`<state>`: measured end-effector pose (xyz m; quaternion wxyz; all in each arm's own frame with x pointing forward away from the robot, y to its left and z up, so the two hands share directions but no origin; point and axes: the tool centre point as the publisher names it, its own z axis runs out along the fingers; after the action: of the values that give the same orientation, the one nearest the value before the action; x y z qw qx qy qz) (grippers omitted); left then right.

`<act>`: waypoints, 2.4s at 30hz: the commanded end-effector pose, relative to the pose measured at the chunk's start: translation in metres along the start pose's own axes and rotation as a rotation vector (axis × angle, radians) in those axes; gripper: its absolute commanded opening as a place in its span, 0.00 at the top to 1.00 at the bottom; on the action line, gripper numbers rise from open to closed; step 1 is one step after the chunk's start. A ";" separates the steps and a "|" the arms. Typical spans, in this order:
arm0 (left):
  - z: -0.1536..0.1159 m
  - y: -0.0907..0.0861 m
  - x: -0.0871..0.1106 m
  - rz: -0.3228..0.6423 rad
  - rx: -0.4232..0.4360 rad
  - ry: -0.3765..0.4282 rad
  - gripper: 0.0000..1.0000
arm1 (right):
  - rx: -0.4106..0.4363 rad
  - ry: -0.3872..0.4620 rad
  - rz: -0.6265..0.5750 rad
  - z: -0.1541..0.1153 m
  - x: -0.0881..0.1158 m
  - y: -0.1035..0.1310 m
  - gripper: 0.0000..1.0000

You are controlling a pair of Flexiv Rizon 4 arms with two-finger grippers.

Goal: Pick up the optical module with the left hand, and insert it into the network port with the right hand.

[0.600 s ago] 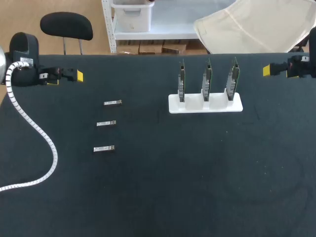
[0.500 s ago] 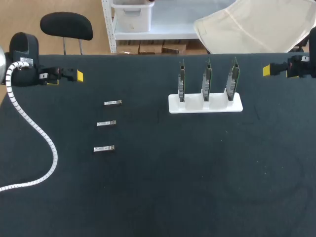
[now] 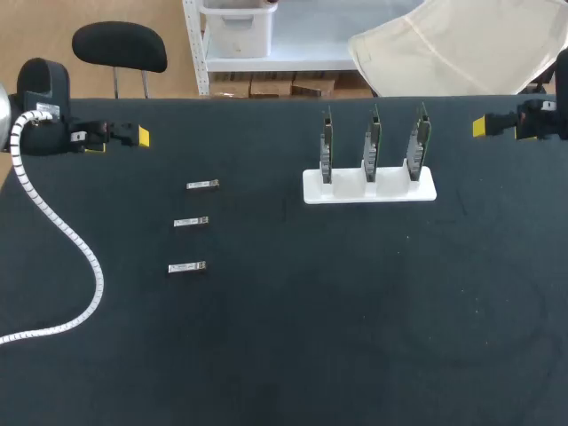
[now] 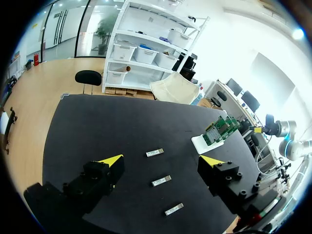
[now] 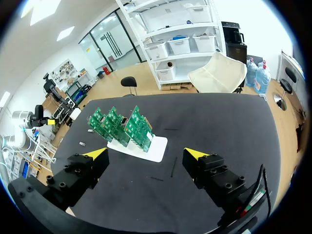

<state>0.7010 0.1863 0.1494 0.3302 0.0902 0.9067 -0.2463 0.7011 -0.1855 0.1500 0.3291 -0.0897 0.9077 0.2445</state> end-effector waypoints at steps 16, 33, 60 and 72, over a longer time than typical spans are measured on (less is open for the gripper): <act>0.000 -0.001 0.000 -0.001 -0.004 0.002 0.00 | 0.006 -0.001 0.001 -0.001 0.001 0.001 0.00; 0.000 -0.001 0.000 -0.001 -0.004 0.002 0.00 | 0.006 -0.001 0.001 -0.001 0.001 0.001 0.00; 0.018 0.013 -0.011 0.576 0.013 0.223 0.00 | 0.006 -0.001 0.001 -0.001 0.001 0.001 0.00; 0.025 0.025 -0.022 0.625 -0.111 0.210 0.00 | 0.006 -0.001 0.001 -0.001 0.001 0.001 0.00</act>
<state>0.7416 0.2028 0.1391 0.3180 0.3743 0.8659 -0.0951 0.7011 -0.1855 0.1499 0.3291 -0.0897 0.9077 0.2444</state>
